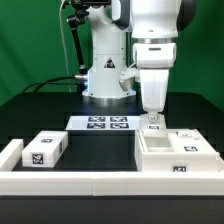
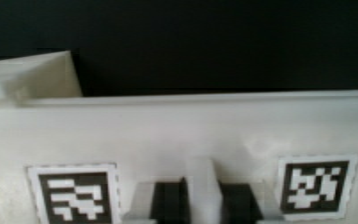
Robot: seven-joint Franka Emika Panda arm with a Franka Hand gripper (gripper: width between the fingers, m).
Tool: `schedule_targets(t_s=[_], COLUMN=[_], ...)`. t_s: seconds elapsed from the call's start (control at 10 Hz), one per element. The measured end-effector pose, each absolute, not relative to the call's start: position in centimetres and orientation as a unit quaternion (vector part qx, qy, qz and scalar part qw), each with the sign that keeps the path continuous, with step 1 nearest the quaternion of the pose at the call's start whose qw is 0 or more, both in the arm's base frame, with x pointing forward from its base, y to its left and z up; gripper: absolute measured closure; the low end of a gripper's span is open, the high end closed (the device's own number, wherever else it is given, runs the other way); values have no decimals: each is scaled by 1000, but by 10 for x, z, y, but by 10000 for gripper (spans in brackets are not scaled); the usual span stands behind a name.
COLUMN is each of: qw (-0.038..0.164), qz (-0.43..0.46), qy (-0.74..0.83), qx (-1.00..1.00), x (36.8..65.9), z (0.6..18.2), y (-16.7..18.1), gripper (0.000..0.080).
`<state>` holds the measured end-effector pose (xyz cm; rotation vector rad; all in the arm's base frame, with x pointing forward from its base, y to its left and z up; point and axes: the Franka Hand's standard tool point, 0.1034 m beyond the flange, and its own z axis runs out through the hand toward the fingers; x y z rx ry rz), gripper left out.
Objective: Assemble cabinet
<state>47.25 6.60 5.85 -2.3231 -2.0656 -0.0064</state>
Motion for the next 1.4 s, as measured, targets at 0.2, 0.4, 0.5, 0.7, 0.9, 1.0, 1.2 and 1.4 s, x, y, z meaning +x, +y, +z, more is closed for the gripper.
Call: schedule_targets(t_s=[0.2,0.4,0.5,0.7,0.9,1.0,1.2,1.4], qw=[16,16,16,15,16,16,17,23], qz=[-4,-4,-4,-10,-10,-11,-12,-2], qy=[-670,-670,-670,-680,-677,-675,-672,-671], qx=[-742,-742,-742,-733,-736,-738,-741,-741], x=[474,474,475,500,514,524,544,557], z=[59,59,59,59,59,59,59,59], y=[66,66,66,65,64,63,61,60], gripper=[731,731,731,731,731,731,731,731])
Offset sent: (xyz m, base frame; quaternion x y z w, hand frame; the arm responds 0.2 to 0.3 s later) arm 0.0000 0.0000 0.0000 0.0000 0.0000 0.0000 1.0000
